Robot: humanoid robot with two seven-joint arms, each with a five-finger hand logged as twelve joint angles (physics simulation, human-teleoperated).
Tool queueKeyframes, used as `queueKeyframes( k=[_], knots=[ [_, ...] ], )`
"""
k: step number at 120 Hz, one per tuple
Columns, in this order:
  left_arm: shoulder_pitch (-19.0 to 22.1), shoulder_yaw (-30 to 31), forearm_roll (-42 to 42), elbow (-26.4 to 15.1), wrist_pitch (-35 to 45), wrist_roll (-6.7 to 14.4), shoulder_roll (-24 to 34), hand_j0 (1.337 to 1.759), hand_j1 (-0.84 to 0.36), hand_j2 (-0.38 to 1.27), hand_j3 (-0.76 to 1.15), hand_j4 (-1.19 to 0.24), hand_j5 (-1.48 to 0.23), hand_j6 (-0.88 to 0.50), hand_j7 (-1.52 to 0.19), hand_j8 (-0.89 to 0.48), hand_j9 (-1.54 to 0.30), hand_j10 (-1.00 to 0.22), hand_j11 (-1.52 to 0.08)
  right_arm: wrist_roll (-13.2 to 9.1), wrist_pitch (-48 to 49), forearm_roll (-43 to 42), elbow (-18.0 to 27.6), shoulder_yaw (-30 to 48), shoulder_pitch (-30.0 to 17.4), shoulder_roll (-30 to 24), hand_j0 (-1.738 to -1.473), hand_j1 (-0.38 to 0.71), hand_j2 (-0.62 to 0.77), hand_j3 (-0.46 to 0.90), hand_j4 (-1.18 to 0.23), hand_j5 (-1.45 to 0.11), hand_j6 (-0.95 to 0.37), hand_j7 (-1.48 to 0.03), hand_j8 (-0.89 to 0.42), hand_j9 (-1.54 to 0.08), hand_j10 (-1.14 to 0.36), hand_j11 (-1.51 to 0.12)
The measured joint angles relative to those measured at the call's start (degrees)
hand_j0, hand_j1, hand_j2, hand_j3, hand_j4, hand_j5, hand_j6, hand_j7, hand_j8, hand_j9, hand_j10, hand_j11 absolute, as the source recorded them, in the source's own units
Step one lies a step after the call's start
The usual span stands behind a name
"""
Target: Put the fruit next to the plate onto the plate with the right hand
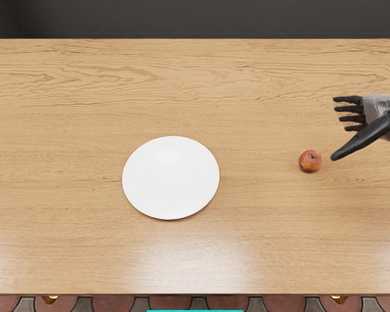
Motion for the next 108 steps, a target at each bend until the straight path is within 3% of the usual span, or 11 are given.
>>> queueKeyframes(
  k=[26, 37, 46, 60, 87, 108],
  knots=[
    [0.0, 0.0, 0.0, 0.0, 0.0, 0.0, 0.0, 1.658, 0.07, 0.05, 0.0, -0.23, -0.3, -0.23, -0.3, -0.23, -0.3, -0.23, -0.3, -3.2, -18.9, -7.5, 0.5, -4.4, 0.5, 6.9, -1.658, -0.3, -0.01, 0.0, -0.05, -0.06, -0.05, -0.06, -0.05, -0.06, -0.05, -0.06],
    [0.0, 0.0, 0.0, 0.0, 0.0, 0.0, 0.0, 1.658, 0.07, 0.05, 0.0, -0.23, -0.3, -0.23, -0.3, -0.23, -0.3, -0.23, -0.3, -3.6, -23.0, -8.9, 0.6, -12.3, 5.7, 10.1, -1.658, -0.3, -0.01, 0.0, -0.05, -0.06, -0.05, -0.06, -0.05, -0.06, -0.05, -0.06],
    [0.0, 0.0, 0.0, 0.0, 0.0, 0.0, 0.0, 1.658, 0.07, 0.05, 0.0, -0.23, -0.3, -0.23, -0.3, -0.23, -0.3, -0.23, -0.3, -3.7, -24.5, -9.5, 0.6, -20.6, 11.3, 12.5, -1.658, -0.3, -0.01, 0.0, -0.05, -0.06, -0.05, -0.06, -0.05, -0.06, -0.05, -0.06],
    [0.0, 0.0, 0.0, 0.0, 0.0, 0.0, 0.0, 1.658, 0.07, 0.05, 0.0, -0.23, -0.3, -0.23, -0.3, -0.23, -0.3, -0.23, -0.3, -3.8, -25.4, -9.8, 0.6, -28.0, 16.0, 14.4, -1.658, -0.3, -0.01, 0.0, -0.05, -0.06, -0.05, -0.06, -0.05, -0.06, -0.05, -0.06],
    [0.0, 0.0, 0.0, 0.0, 0.0, 0.0, 0.0, 1.658, 0.07, 0.05, 0.0, -0.23, -0.3, -0.23, -0.3, -0.23, -0.3, -0.23, -0.3, -3.8, -25.8, -9.9, 0.5, -33.9, 21.5, 18.8, -1.658, -0.3, -0.01, 0.0, -0.05, -0.06, -0.05, -0.06, -0.05, -0.06, -0.05, -0.06],
    [0.0, 0.0, 0.0, 0.0, 0.0, 0.0, 0.0, 1.658, 0.07, 0.05, 0.0, -0.23, -0.3, -0.23, -0.3, -0.23, -0.3, -0.23, -0.3, -3.8, -25.8, -9.7, -1.2, -37.7, 23.2, 20.0, -1.658, -0.3, -0.01, 0.0, -0.05, -0.06, -0.05, -0.06, -0.05, -0.06, -0.05, -0.06]
  ],
)
